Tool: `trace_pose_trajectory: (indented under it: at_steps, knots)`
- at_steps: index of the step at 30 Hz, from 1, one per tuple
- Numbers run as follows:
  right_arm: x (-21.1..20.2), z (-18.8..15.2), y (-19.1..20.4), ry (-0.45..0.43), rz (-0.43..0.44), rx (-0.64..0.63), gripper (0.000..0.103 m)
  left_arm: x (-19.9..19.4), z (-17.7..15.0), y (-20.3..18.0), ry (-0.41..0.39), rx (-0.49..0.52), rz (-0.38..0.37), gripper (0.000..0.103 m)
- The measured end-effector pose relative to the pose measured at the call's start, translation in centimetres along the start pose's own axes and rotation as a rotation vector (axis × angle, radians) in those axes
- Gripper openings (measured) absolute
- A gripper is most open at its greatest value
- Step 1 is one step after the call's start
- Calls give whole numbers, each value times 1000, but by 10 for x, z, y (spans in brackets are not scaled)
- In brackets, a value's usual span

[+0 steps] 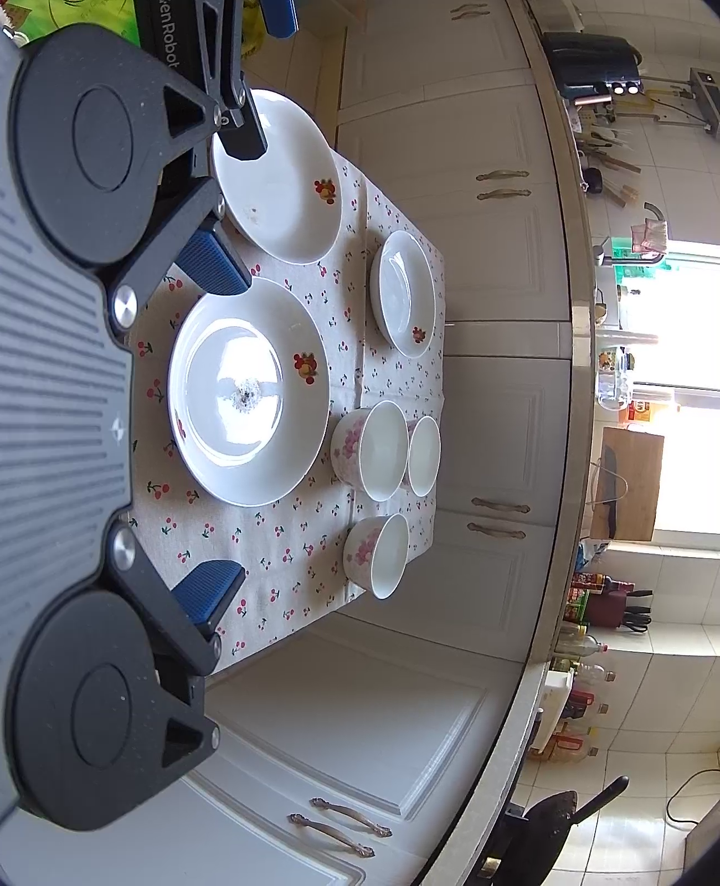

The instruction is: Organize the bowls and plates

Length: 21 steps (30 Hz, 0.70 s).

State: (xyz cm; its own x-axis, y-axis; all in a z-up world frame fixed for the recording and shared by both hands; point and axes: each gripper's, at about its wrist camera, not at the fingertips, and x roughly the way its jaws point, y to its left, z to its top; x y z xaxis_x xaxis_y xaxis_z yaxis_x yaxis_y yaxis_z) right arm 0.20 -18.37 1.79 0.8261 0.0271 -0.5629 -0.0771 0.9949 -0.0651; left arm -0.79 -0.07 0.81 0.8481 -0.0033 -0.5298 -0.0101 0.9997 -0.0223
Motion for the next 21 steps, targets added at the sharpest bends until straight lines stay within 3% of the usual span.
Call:
trace_pose_trajectory:
  at_steps: [21]
  knots:
    - [0, -1, -1, -7, -5, -3, 103, 0, -1, 1, -2, -4, -3, 102]
